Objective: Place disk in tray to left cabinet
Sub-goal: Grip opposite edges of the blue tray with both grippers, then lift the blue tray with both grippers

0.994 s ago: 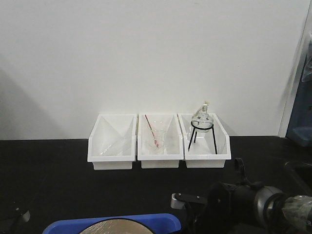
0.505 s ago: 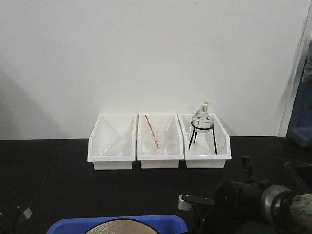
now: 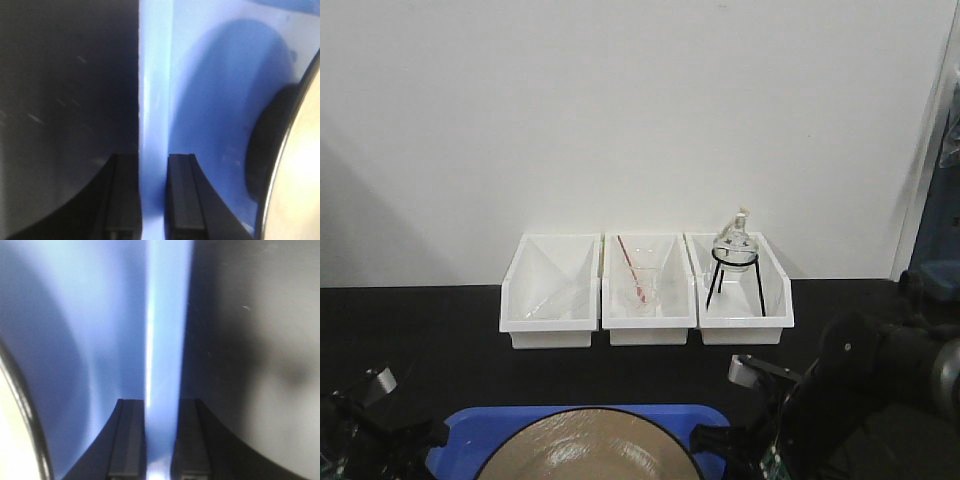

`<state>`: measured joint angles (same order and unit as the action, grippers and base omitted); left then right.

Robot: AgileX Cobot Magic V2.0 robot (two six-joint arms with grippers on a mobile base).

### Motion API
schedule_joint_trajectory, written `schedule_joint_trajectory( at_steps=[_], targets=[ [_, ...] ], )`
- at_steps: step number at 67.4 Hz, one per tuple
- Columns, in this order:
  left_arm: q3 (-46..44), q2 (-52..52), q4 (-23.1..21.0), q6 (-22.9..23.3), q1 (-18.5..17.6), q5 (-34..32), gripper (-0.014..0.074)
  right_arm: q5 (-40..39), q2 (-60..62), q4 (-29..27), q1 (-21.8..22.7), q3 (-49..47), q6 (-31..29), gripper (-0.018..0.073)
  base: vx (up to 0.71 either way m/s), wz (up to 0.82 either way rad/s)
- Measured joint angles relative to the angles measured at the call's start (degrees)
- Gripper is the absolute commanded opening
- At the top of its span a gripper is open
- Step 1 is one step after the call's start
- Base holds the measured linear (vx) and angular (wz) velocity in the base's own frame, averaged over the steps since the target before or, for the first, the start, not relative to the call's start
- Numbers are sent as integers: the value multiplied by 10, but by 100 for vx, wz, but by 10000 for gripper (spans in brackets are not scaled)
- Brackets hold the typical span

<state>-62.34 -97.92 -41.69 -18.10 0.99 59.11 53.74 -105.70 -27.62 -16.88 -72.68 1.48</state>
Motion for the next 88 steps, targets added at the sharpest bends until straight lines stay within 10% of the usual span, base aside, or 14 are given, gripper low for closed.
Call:
schedule_joint_trajectory(
  at_steps=[59, 88],
  targets=[
    [-254, -2, 36, 259, 0, 105, -1, 185, 0, 14, 32, -290, 111, -4, 0, 0],
    [-276, 31, 29, 281, 0, 111, -1, 185, 0, -42, 62, -308, 110, -4, 0, 0]
  ],
)
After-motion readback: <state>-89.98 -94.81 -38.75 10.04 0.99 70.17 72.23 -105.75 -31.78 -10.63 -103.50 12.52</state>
